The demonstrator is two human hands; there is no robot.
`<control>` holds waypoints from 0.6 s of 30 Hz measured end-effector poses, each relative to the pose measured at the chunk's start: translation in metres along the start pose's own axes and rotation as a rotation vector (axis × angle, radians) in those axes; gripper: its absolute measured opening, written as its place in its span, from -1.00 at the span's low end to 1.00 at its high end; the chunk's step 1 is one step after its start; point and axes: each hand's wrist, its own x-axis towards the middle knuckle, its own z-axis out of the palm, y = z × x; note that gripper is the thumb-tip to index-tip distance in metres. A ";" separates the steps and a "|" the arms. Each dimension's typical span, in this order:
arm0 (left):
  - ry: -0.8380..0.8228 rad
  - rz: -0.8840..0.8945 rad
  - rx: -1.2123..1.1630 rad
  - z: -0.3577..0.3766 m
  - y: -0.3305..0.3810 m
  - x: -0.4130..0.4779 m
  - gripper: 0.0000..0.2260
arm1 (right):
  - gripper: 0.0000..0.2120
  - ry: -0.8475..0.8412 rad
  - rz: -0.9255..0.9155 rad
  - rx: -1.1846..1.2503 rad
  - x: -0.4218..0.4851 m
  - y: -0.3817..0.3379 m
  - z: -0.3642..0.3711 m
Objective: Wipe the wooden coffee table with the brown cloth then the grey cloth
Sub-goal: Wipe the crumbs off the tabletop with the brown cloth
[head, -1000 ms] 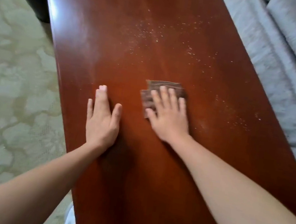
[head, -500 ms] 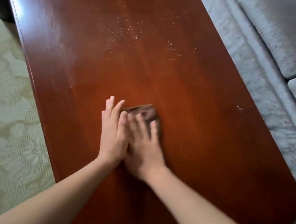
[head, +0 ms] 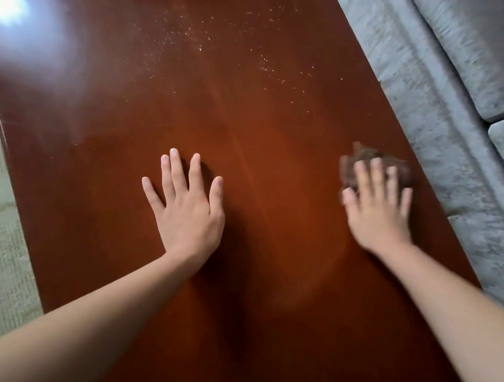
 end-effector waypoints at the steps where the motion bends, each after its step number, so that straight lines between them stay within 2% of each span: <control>1: 0.009 0.011 0.014 0.002 0.000 0.000 -0.40 | -0.31 -0.029 0.077 0.032 0.013 0.016 -0.008; 3: 0.019 0.054 0.048 0.004 -0.002 -0.001 -0.39 | -0.29 0.002 0.148 0.059 0.016 0.013 -0.011; 5: 0.018 0.105 0.057 0.006 0.001 0.000 -0.40 | -0.29 0.100 0.122 0.021 -0.013 -0.019 -0.001; 7: 0.011 0.159 0.064 0.010 0.011 0.002 -0.41 | -0.32 0.127 -0.122 -0.030 -0.072 -0.058 0.021; 9: -0.009 0.218 0.089 0.014 0.024 0.007 -0.40 | -0.31 0.065 -0.415 -0.036 -0.134 -0.081 0.037; 11: -0.027 0.274 0.142 0.021 0.039 0.014 -0.39 | -0.33 0.021 -0.592 -0.041 -0.155 -0.073 0.044; 13: -0.017 0.305 0.180 0.029 0.057 0.023 -0.38 | -0.34 0.021 -0.691 -0.057 -0.136 -0.044 0.045; 15: -0.005 0.298 0.190 0.037 0.076 0.032 -0.38 | -0.34 0.031 -0.620 -0.053 -0.100 -0.008 0.040; 18: 0.001 0.247 0.230 0.045 0.090 0.038 -0.37 | -0.34 0.096 -0.281 -0.058 -0.035 0.057 0.021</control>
